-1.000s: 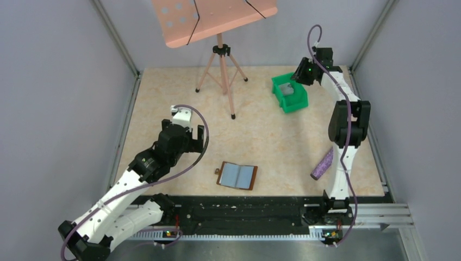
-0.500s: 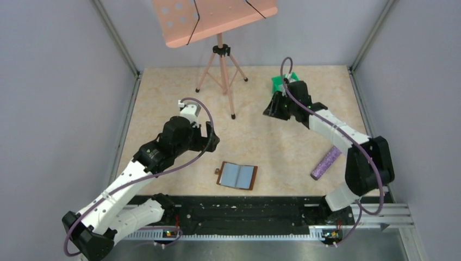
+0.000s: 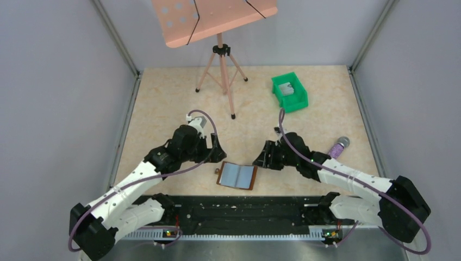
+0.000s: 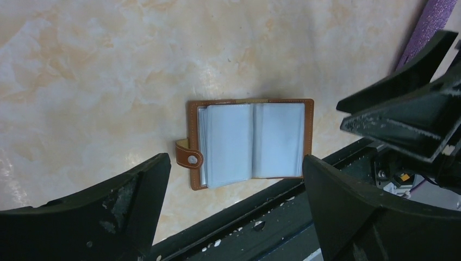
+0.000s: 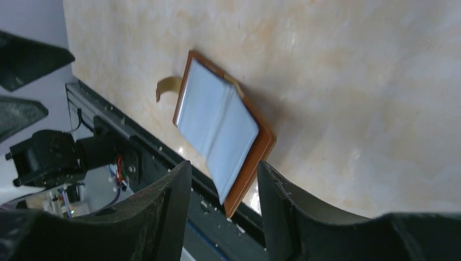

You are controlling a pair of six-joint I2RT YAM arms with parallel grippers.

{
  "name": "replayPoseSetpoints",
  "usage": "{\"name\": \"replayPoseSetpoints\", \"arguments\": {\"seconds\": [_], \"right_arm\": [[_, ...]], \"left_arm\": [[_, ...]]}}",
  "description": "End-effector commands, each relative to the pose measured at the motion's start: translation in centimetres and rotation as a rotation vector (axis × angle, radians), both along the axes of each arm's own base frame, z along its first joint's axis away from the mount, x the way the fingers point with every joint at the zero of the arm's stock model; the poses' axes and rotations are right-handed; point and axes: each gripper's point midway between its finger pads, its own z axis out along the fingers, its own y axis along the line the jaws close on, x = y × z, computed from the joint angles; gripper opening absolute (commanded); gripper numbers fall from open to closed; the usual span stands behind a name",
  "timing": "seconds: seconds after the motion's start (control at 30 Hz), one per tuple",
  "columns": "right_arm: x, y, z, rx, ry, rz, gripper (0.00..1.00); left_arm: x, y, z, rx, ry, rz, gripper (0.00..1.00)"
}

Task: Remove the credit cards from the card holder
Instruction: Remove the credit card from the card holder.

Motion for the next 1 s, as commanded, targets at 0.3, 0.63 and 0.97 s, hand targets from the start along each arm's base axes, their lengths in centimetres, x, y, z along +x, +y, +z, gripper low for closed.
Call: {"name": "replayPoseSetpoints", "arguments": {"seconds": [0.3, 0.63, 0.97], "right_arm": [[-5.1, 8.3, 5.2, 0.29, -0.046, 0.133, 0.37], [-5.8, 9.0, -2.5, 0.11, 0.027, 0.142, 0.36], [-4.9, 3.1, -9.1, -0.211, -0.035, 0.152, 0.36]], "left_arm": [[1.5, 0.1, -1.8, 0.035, 0.091, 0.106, 0.95], [-0.8, -0.4, -4.8, 0.067, 0.24, 0.031, 0.87], [-2.3, -1.6, -6.9, 0.02, 0.313, -0.042, 0.75]]}}
